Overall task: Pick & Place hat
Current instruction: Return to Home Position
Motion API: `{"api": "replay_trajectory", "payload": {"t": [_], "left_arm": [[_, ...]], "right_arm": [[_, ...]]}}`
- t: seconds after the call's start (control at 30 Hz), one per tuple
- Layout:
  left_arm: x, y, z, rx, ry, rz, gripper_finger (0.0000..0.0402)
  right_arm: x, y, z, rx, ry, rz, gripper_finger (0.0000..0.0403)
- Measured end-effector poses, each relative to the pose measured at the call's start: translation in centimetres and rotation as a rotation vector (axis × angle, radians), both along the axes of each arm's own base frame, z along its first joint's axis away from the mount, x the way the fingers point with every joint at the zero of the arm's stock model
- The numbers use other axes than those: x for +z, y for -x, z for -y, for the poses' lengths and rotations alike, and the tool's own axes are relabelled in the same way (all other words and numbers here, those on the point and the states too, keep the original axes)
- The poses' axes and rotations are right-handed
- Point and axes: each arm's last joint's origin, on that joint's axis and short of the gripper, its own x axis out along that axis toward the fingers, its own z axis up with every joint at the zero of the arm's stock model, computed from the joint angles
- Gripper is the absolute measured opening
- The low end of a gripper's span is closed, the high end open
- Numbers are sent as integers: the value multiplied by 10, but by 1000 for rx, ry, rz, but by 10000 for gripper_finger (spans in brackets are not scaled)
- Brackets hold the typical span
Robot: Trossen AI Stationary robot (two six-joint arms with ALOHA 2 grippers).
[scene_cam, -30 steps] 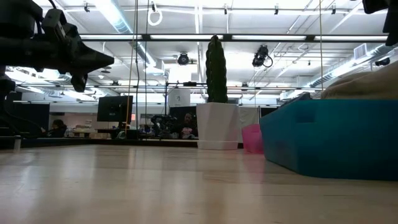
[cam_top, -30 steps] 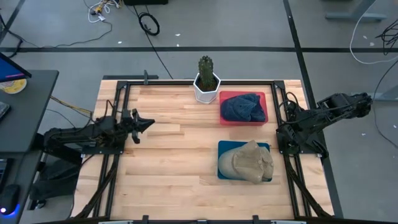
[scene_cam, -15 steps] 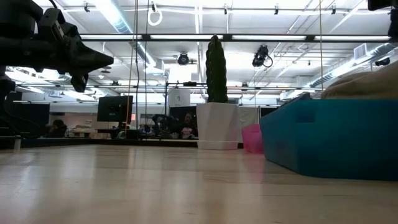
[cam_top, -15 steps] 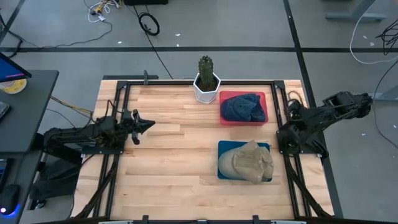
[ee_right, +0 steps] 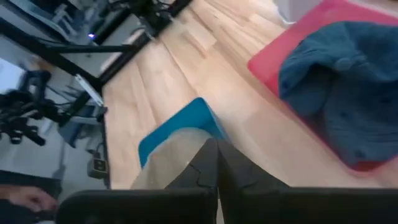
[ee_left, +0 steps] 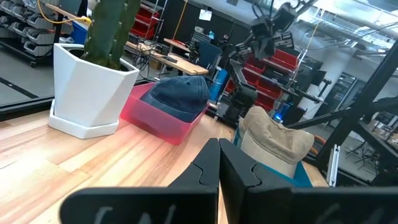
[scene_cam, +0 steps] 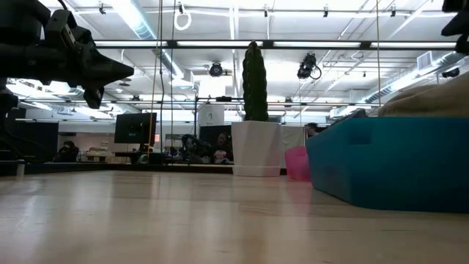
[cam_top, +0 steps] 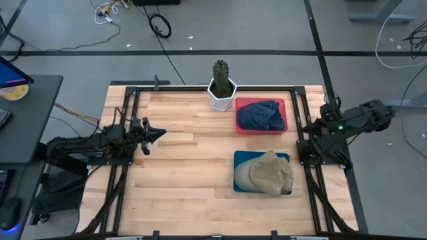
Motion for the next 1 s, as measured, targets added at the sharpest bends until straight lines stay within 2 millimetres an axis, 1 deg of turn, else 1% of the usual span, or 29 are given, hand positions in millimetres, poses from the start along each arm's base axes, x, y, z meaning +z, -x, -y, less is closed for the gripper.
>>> {"api": "replay_trajectory", "payload": {"t": [0.1,0.2,0.3,0.4,0.5,0.6,0.7,0.77,0.87,0.93,1.0], "left_arm": [[0,0,0,0,0,1,3],[0,0,0,0,0,1,3],[0,0,0,0,0,3,3],[0,0,0,-1,0,3,3],[0,0,0,-2,0,1,3],[0,0,0,-1,0,1,3],[0,0,0,-1,0,1,3],[0,0,0,-1,0,1,3],[0,0,0,-1,0,0,3],[0,0,0,-1,0,0,3],[0,0,0,-1,0,1,3]], "right_arm": [[-16,-2,-2,31,-32,82,1],[-28,-11,-5,61,-12,240,1],[-38,-26,-10,62,64,470,1],[-44,-46,-17,68,184,643,0],[-45,-54,-21,88,252,798,0],[-54,-58,-23,133,327,770,0],[-55,-58,-25,192,333,761,0],[-61,-59,-26,244,333,714,0],[-70,-63,-29,294,289,701,0],[-81,-69,-32,322,258,718,0],[-88,-75,-33,322,239,809,0]]}}
